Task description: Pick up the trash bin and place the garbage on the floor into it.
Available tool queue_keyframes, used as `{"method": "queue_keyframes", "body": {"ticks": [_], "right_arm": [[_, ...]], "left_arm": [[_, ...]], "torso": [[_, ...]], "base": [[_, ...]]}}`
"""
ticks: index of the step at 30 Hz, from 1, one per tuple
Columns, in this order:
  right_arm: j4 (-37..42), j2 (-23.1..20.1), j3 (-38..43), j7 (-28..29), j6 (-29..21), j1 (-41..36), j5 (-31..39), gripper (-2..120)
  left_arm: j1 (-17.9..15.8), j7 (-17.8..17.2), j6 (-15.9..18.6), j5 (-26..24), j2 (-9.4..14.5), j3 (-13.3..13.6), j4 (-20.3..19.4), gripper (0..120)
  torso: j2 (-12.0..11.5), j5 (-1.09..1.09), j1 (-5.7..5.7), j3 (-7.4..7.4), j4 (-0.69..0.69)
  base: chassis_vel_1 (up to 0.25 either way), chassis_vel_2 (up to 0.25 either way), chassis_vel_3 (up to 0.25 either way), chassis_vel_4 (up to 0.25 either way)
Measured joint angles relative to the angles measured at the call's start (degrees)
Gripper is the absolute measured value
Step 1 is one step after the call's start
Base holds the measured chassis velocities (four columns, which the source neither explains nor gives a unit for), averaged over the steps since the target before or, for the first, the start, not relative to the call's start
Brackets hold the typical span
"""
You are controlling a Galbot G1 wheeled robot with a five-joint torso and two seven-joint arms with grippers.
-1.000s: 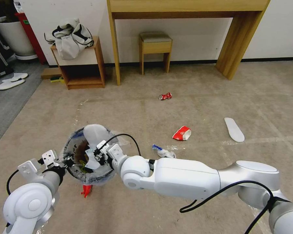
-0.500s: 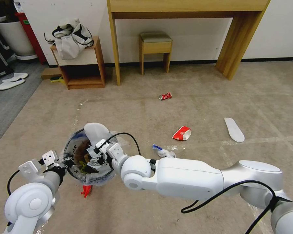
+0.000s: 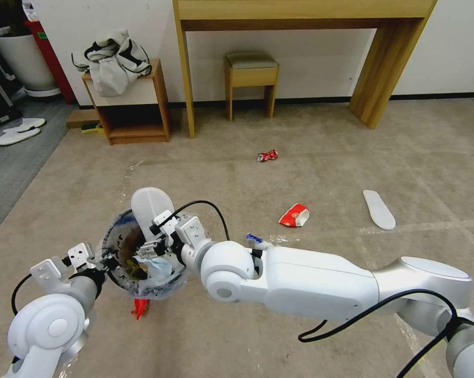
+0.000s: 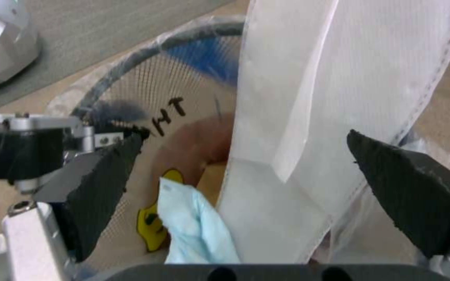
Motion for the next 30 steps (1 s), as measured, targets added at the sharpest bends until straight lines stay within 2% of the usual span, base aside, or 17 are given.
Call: {"method": "queue_keyframes", "body": {"ticks": [21, 30], "right_arm": [[1.4, -0.3, -1.9, 1.6, -0.2, -3.2, 0.6, 100], [5.5, -1.5, 1.2, 1.6, -0.1, -3.1, 0.4, 100]], "left_arm": [[-0.9, -0.3, 0.0, -0.4, 0.0, 0.1, 0.8, 0], [-0.8, -0.3, 0.0, -0.3, 0.2, 0.0, 1.7, 0]], "torso": [[0.0, 0.00, 0.00, 0.00, 0.00], [0.0, 0.00, 0.00, 0.00, 0.00]], "base": [[0.000, 0.000, 0.000, 0.000], [0.000, 0.000, 0.000, 0.000]]}}
